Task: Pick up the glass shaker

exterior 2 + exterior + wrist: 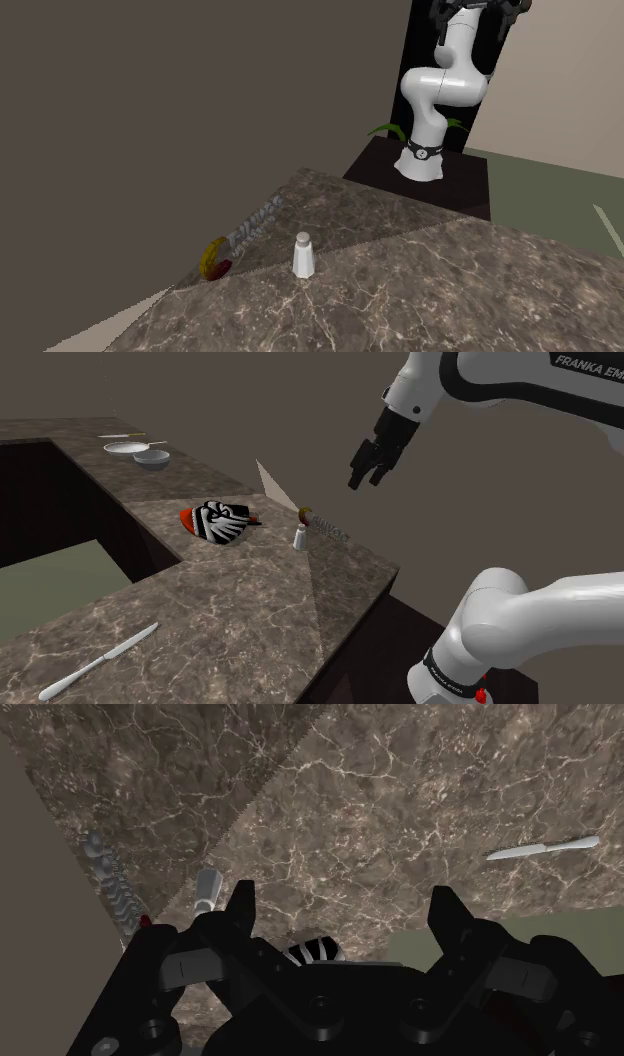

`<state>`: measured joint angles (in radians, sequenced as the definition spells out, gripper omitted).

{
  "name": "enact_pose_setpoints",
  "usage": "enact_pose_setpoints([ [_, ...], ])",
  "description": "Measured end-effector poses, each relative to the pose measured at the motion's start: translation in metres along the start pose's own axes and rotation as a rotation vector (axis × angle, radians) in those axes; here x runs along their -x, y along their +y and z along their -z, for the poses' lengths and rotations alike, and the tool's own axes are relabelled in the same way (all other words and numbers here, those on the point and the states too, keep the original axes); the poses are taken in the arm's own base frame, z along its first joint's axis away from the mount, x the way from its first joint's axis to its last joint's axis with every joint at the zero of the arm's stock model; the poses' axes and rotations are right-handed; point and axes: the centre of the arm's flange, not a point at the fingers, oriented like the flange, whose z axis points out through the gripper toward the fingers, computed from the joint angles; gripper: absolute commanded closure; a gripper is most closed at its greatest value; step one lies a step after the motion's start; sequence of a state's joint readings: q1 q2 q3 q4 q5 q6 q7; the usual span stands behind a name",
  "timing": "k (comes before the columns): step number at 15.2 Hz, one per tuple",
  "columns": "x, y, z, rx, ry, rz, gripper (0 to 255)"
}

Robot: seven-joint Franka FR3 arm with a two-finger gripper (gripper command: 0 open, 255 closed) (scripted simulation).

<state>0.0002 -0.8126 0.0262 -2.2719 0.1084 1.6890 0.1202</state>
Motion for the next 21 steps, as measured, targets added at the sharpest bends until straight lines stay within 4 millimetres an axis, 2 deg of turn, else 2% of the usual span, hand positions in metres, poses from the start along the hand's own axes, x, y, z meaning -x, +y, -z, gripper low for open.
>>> enact_pose_setpoints([
  [2,-0.004,0.001,-0.004,0.001,-0.001,-0.004,0],
  [6,-0.035,0.015,-0.039,0.013,-0.013,-0.031,0],
  [21,-0.150,0.084,-0.188,0.060,-0.056,-0.145,0],
])
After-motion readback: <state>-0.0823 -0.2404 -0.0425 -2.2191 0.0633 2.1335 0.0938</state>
